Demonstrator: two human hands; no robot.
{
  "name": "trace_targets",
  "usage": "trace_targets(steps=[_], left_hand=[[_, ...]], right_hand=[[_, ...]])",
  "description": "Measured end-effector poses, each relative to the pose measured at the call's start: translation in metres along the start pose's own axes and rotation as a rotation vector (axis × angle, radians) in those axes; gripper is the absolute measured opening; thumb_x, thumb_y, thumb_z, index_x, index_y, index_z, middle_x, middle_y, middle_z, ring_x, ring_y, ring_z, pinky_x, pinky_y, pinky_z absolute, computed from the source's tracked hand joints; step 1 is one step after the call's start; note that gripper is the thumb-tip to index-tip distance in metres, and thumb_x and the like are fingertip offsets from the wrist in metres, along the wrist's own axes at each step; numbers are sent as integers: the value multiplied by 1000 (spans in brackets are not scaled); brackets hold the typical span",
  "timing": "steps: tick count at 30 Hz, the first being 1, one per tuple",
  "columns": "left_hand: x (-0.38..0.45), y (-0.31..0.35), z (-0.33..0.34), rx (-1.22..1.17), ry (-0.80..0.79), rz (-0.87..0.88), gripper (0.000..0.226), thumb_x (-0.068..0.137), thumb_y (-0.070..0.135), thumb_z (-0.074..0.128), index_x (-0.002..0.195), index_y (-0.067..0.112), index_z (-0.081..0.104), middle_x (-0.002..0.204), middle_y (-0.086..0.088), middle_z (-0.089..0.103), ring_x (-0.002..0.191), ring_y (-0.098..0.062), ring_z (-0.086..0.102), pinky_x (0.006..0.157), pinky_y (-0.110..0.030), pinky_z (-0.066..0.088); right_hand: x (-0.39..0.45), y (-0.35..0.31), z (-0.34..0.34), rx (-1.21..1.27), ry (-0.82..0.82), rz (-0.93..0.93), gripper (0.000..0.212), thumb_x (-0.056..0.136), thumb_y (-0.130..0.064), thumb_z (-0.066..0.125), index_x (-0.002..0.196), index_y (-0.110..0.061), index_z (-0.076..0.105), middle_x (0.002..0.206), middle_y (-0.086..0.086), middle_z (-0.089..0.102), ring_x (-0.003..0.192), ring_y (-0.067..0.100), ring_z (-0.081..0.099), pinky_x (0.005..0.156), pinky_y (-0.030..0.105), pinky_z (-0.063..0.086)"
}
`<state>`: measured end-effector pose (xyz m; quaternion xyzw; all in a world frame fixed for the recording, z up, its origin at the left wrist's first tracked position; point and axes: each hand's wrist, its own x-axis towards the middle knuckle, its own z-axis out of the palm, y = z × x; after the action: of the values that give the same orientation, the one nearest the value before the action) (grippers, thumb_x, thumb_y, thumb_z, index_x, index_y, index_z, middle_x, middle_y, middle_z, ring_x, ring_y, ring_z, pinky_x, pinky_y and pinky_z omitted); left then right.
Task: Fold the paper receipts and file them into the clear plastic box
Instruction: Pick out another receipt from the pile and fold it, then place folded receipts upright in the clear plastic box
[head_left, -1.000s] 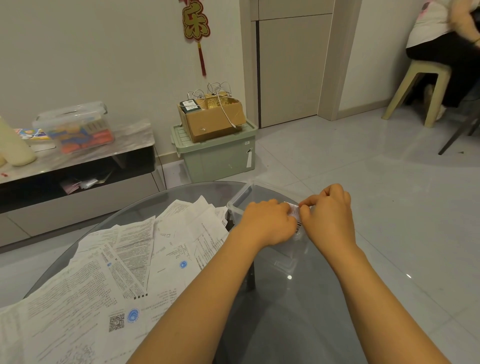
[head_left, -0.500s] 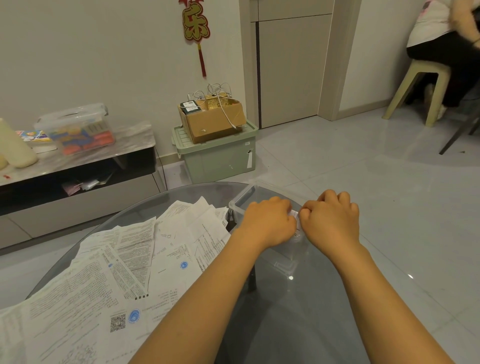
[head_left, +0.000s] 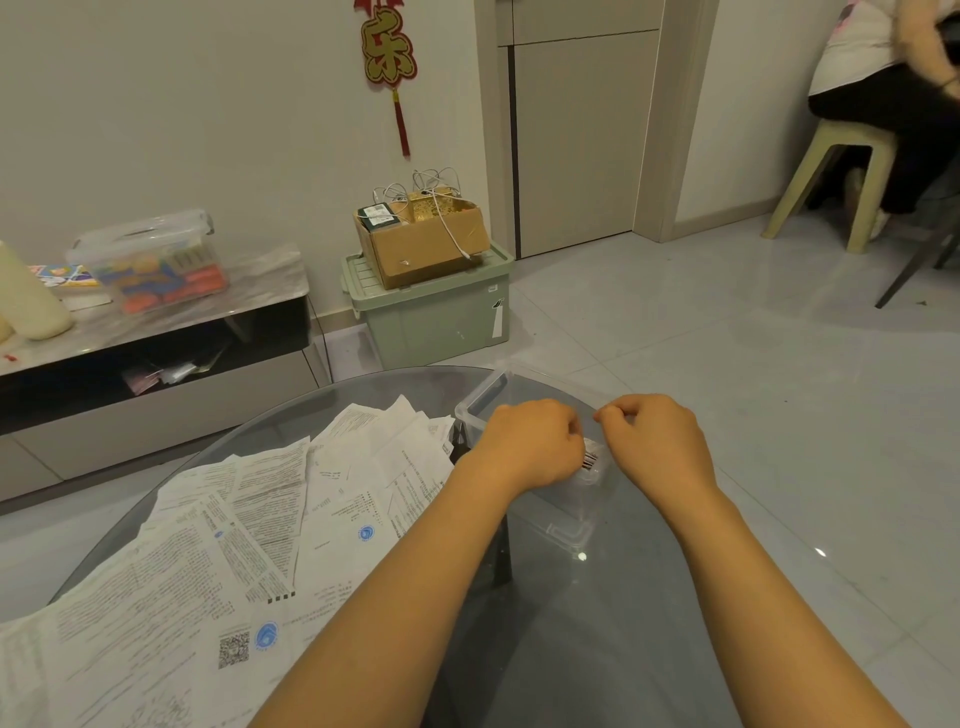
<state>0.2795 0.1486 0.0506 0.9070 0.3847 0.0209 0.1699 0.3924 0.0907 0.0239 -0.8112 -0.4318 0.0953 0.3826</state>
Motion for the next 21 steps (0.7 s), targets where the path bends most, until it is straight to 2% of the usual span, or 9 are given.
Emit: trace_targets(steps=[3,5,7,9,12,16,21], left_hand=[[1,2,-1,82,-77,11,39,93,17,36,123,23,60,123,-4,61,108,-25,55,91,-37,36],[3,3,-2,147,-133,17,41,94,20,33,126,27,57,124,-3,61,110,-25,54,89,-37,33],[5,5,-3,203,-199,17,41,95,22,30,126,28,56,124,-2,60,109,-25,53,85,-36,32],[7,7,-4,224,-263,7,39,95,21,29,121,25,58,121,-3,60,104,-24,53,80,-35,31],[8,8,-7,211,-312,-19,38,94,19,29,119,22,58,121,-3,60,105,-25,54,80,-34,31],[4,7,-7,159,-237,3,40,95,19,29,125,25,56,127,-4,58,112,-26,52,87,-38,34],[-1,0,-4,-55,-56,5,44,96,16,30,135,24,49,140,-2,50,126,-22,46,102,-36,37]], right_hand=[[-1,-1,-1,15,4,0,27,83,-14,48,87,4,67,84,23,66,81,40,60,66,42,52],[-1,-1,0,19,-9,-1,27,83,-13,47,86,4,67,81,23,66,71,37,58,60,36,49],[-2,0,1,17,-22,-5,26,84,-12,47,85,4,67,78,24,65,64,35,53,55,31,40],[-2,0,1,26,-18,-11,26,85,-11,47,84,5,67,79,24,65,74,40,58,55,33,43],[-3,-1,1,39,-11,-21,27,85,-11,46,86,5,67,85,24,66,84,39,60,67,43,52],[-3,-1,0,32,-9,-26,27,87,-11,44,87,4,68,89,22,67,86,36,61,71,45,53],[-1,2,2,12,-19,-34,28,90,-15,42,91,-9,70,98,14,65,80,28,60,67,35,50]])
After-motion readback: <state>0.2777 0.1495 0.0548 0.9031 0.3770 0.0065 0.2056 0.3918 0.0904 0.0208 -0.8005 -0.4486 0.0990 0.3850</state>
